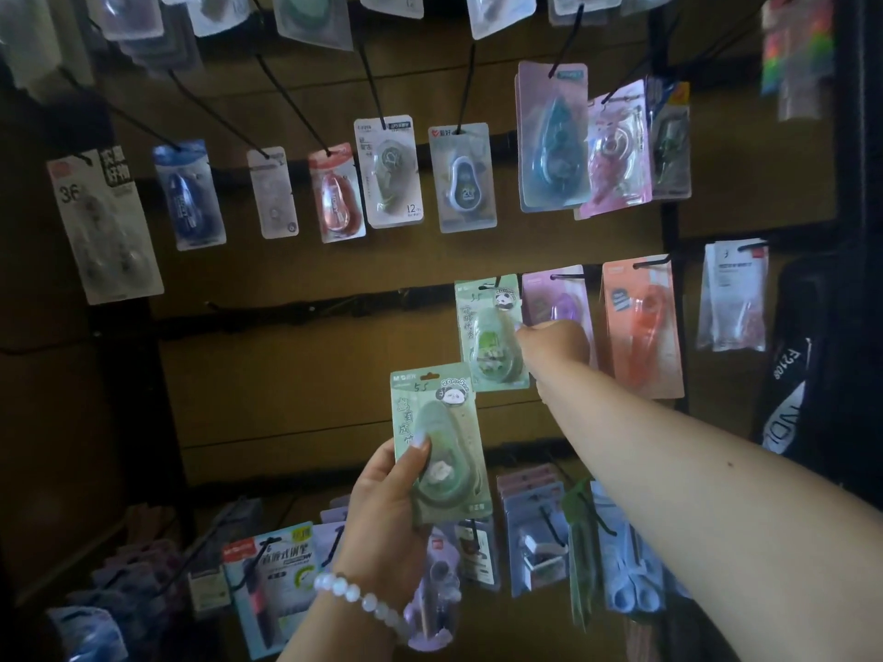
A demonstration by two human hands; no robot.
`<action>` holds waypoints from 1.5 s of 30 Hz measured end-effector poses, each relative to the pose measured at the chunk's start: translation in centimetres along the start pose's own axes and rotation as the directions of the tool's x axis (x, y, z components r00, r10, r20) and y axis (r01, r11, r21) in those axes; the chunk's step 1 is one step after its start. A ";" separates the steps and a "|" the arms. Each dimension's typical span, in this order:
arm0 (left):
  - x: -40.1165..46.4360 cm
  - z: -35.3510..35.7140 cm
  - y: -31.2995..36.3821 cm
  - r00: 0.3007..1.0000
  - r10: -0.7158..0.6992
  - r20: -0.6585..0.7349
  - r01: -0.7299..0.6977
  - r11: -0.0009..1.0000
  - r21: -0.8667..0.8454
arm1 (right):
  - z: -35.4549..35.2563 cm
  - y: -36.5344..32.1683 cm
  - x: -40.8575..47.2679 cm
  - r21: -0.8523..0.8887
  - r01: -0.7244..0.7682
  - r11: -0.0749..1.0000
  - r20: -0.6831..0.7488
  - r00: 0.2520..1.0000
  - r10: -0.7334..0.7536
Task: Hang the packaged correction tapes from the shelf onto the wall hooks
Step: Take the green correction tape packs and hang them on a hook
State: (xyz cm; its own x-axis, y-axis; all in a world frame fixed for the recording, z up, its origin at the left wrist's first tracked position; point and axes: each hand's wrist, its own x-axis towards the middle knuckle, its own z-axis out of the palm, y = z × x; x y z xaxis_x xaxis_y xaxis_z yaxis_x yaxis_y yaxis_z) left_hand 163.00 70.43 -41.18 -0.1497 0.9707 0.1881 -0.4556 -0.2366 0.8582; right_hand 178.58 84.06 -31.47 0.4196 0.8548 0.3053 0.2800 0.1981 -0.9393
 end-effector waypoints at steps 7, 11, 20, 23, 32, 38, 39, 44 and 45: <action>0.8 1.6 -0.3 0.998 0.041 0.040 -0.040 0.999 -0.009 | -2.2 1.1 -4.3 0.145 0.176 0.974 0.006 0.984 -0.179; 0.9 2.5 -0.2 0.991 0.093 0.095 -0.093 0.996 -0.003 | -4.0 2.0 -8.6 0.278 0.140 0.950 0.316 0.921 -0.228; 1.3 4.8 1.2 0.964 0.198 0.178 -0.205 0.979 0.020 | -4.9 3.5 -10.3 0.513 0.059 0.857 0.444 0.836 -0.323; 1.3 5.6 1.6 0.956 0.229 0.184 -0.241 0.969 0.046 | -5.4 2.7 -9.6 0.559 0.086 0.825 0.373 0.862 -0.342; 1.8 6.7 1.5 0.940 0.299 0.163 -0.318 0.942 0.109 | -5.9 1.1 -6.9 0.538 0.123 0.834 0.300 0.896 -0.326; 2.1 7.0 1.5 0.946 0.290 0.146 -0.311 0.938 0.151 | -5.7 1.2 -6.5 0.513 0.122 0.850 0.294 0.905 -0.307; 2.1 7.0 1.5 0.946 0.290 0.143 -0.311 0.937 0.159 | -5.6 1.2 -6.5 0.512 0.118 0.851 0.287 0.910 -0.299; 2.4 6.7 0.9 0.951 0.282 0.128 -0.305 0.926 0.223 | -5.0 1.6 -6.1 0.482 0.094 0.871 0.261 0.934 -0.245; 2.5 6.6 0.9 0.953 0.278 0.121 -0.300 0.925 0.234 | -4.9 1.6 -6.0 0.467 0.089 0.880 0.258 0.938 -0.232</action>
State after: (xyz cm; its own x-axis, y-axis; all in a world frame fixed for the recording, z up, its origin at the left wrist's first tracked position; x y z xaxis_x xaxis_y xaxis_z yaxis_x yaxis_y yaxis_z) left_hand 168.04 72.88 -36.82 -0.1629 0.8643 0.4759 -0.1716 -0.4998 0.8490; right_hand 180.72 76.90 -34.00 0.1056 0.8795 0.4641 -0.1198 0.4745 -0.8721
